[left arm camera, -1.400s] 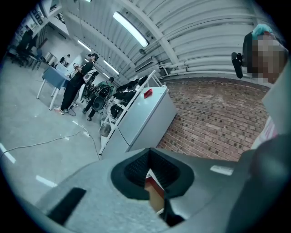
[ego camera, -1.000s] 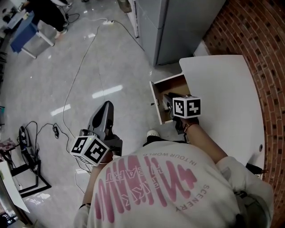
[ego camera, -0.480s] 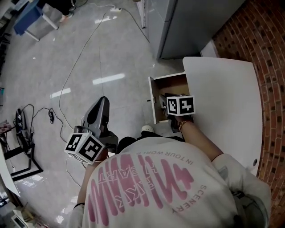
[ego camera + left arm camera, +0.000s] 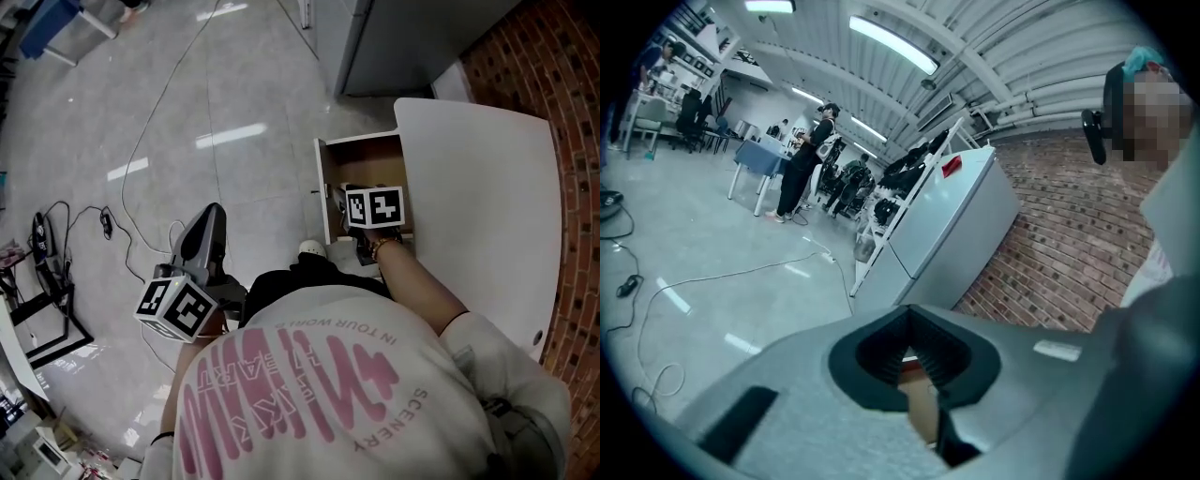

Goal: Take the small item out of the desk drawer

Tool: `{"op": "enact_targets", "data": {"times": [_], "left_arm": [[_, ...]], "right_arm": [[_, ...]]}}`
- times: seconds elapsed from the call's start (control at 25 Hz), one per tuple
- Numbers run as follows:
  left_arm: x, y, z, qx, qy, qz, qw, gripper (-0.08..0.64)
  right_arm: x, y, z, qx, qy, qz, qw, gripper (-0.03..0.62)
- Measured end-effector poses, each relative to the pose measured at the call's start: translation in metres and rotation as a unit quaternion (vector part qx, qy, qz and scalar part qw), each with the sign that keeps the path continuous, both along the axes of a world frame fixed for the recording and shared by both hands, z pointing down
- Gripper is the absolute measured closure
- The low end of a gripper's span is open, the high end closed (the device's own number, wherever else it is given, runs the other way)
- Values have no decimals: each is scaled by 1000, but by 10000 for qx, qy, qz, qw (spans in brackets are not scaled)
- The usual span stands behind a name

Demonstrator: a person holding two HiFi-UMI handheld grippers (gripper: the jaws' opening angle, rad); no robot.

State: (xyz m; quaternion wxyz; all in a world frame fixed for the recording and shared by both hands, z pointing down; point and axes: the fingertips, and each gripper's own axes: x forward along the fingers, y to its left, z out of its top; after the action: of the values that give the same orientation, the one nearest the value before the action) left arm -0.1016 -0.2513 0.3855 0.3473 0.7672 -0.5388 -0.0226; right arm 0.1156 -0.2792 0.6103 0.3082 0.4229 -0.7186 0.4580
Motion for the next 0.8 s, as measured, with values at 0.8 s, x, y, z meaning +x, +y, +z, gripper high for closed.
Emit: {"op": "enact_targets", "data": {"times": [0.8], "left_arm": [[-13,-2,67,-905,-101,-103,9958,555]], "right_arm": [[40,12,103,-1175,237,736,9901,462]]}}
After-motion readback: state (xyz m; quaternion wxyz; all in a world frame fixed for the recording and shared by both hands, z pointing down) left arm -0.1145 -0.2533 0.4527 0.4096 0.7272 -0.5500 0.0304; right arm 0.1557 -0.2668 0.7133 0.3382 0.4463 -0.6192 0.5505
